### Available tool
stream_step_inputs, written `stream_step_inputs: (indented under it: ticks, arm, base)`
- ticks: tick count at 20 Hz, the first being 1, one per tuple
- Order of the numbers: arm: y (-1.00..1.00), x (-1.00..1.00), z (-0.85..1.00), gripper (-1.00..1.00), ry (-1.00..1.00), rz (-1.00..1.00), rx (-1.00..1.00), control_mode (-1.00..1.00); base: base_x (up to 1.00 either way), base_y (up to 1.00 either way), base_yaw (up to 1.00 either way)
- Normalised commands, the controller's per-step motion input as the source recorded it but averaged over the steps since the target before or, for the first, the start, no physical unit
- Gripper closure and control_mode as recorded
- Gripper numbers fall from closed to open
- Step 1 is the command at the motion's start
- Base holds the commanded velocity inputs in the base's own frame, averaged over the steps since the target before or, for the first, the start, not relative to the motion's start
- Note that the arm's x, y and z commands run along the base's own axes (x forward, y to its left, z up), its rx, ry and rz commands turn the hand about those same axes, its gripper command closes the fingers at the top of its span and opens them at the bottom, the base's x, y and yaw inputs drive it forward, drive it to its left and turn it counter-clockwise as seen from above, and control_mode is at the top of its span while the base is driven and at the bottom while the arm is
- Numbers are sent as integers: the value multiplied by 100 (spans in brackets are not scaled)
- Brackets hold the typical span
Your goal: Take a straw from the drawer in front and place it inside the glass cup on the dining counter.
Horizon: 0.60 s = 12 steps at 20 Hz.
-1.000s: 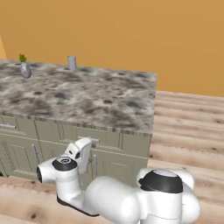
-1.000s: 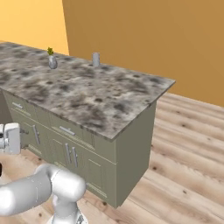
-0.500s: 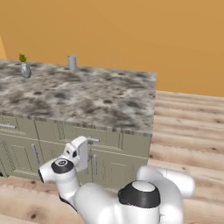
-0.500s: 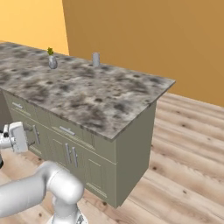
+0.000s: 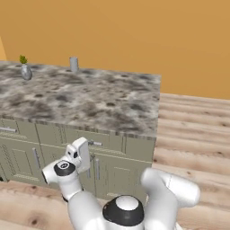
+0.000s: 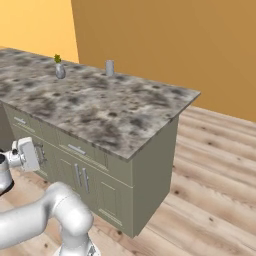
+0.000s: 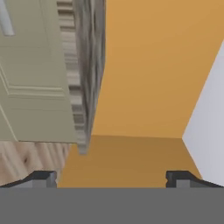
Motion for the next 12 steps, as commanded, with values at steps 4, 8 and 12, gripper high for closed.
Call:
stream_step_inputs:
  ticks: [4, 8, 12]
  arm:
    - [0, 36, -31, -100, 0, 0, -4, -100]
    - [0, 37, -35, -100, 0, 0, -3, -100]
    - [0, 37, -37, -100, 0, 0, -1, -100]
  base:
    - [0, 0, 0]
    - [0, 0, 0]
    - [0, 0, 0]
